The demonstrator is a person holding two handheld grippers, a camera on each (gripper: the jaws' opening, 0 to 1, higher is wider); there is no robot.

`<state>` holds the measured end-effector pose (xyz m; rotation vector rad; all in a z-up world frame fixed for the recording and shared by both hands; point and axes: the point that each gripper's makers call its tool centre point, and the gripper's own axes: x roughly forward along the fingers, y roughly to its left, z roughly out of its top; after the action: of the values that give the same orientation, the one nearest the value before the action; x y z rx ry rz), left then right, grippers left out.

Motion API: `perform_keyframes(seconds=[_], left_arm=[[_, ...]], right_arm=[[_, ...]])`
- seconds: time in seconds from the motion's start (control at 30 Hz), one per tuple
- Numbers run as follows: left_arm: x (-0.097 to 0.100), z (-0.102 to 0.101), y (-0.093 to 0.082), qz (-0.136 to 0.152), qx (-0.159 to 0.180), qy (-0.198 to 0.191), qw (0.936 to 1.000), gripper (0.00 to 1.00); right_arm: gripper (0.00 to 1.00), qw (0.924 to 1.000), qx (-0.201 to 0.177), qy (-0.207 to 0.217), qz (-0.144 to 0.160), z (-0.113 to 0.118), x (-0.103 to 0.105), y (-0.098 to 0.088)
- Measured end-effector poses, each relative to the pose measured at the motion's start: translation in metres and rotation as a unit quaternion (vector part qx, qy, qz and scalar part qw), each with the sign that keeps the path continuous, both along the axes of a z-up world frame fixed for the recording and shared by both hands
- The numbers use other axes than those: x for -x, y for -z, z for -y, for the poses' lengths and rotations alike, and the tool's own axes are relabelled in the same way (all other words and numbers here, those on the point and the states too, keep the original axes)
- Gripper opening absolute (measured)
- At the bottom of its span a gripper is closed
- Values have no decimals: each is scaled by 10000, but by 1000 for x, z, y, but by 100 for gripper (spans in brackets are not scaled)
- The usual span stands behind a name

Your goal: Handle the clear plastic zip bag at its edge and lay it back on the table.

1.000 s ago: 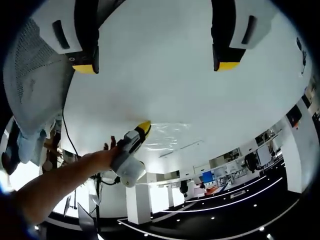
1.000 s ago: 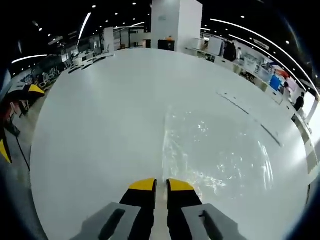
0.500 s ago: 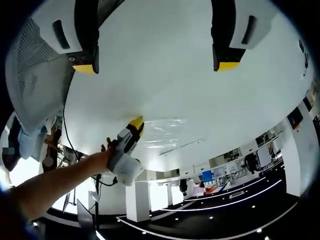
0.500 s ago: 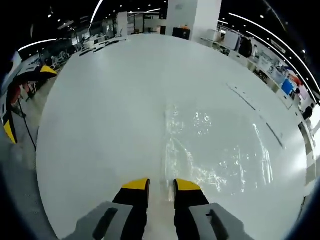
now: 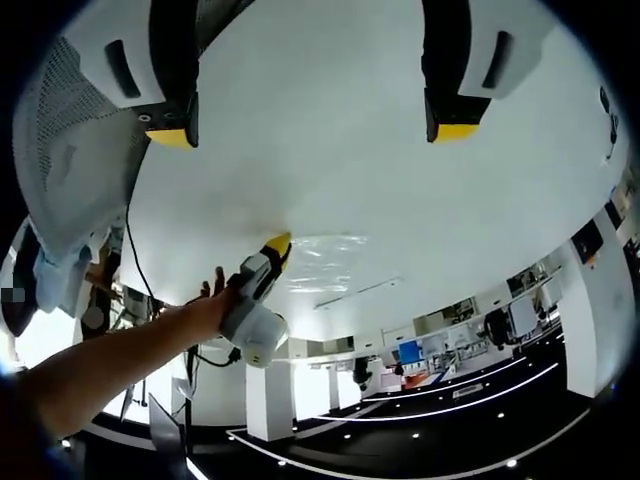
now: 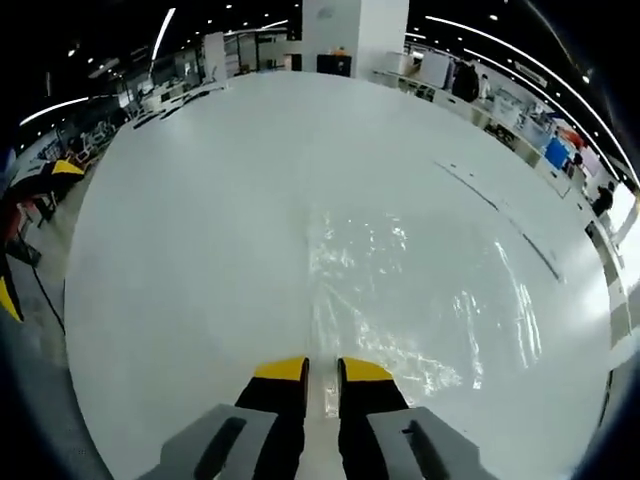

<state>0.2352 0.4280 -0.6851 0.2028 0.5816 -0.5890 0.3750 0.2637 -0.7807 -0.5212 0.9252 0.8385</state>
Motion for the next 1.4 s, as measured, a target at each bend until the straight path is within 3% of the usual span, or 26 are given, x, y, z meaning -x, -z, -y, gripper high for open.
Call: perform_keyframes(seconds=[0.13, 0.23, 0.37, 0.73, 0.97, 1.4], left_arm=[[-1, 0, -1, 5, 14, -21, 10000, 92], [-2, 2, -2, 18, 11, -12, 10000, 92], [-3, 4, -4, 22, -3, 27, 10000, 92], [-8, 7, -3, 39, -80, 198, 9998, 90], [-10, 13, -1, 49, -124, 312, 9994, 89], [-13, 22, -1, 78, -199, 492, 9986, 88]], right_arm=[[0, 9999, 77, 68, 78, 1, 3, 1], [0, 9992, 234, -329, 34, 2, 4, 1], [0, 9996, 75, -268, -25, 5, 10, -1], [0, 9954, -58, -928, 229, -2, 3, -24], [0, 9904, -58, -1336, 351, 1, 19, -37], [0, 9765, 180, -2055, 623, 1, 28, -53]])
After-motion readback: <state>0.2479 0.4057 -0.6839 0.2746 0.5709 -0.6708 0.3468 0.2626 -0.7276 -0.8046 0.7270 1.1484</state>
